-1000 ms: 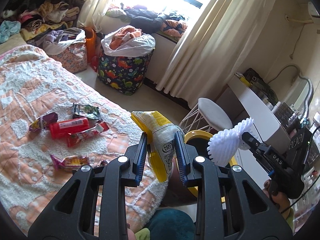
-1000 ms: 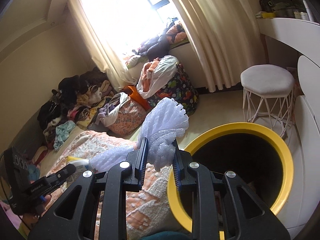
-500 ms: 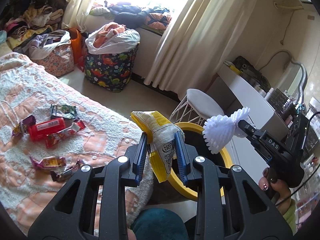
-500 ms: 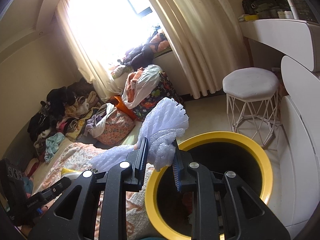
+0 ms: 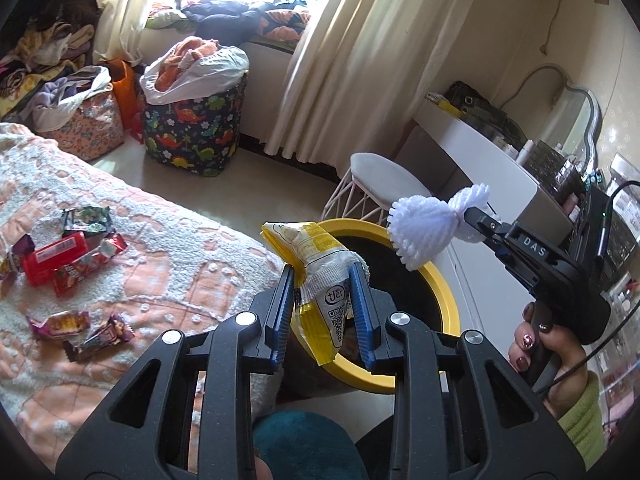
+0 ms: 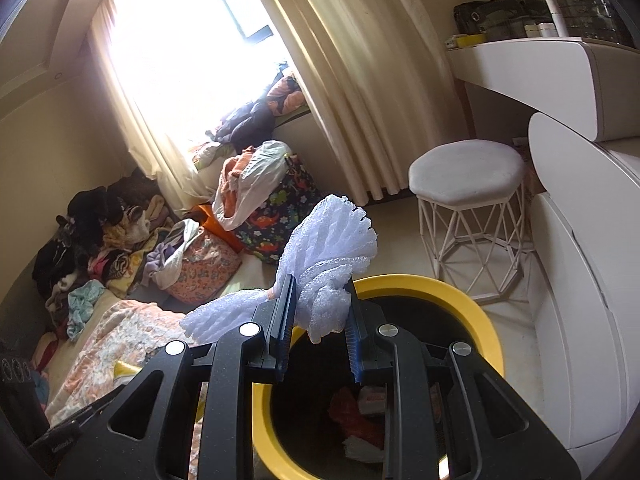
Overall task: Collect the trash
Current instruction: 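Carry the foam net and yellow chip bag over the yellow bin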
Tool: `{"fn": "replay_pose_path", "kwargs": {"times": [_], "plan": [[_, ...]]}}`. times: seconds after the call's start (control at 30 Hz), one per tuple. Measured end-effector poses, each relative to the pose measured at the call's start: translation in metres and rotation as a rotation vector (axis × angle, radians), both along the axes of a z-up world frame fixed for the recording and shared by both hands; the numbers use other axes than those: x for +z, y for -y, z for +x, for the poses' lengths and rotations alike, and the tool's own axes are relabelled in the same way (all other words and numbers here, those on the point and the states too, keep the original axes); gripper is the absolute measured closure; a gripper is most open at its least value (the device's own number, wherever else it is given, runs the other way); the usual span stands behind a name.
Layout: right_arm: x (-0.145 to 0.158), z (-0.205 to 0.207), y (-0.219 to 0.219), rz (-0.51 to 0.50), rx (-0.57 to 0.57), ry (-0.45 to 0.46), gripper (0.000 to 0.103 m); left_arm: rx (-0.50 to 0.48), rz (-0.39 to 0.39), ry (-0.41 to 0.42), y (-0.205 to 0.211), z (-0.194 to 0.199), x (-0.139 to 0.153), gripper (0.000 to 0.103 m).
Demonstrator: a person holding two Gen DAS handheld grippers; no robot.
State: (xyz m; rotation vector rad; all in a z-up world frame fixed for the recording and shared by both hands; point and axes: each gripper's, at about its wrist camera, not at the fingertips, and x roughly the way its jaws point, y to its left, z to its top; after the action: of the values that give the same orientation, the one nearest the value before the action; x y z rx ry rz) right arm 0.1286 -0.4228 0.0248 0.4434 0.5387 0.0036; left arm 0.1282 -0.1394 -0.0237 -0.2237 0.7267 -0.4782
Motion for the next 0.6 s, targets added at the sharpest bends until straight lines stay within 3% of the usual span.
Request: {"fn": "replay_pose_path", "kwargs": {"times": [0.6], "plan": [[-0.028,0.009,0.022,-0.057,-0.094,-0.071,0.081,-0.099,0.046,-0.05,0.041,0.005,-0.03,0.082]]}}
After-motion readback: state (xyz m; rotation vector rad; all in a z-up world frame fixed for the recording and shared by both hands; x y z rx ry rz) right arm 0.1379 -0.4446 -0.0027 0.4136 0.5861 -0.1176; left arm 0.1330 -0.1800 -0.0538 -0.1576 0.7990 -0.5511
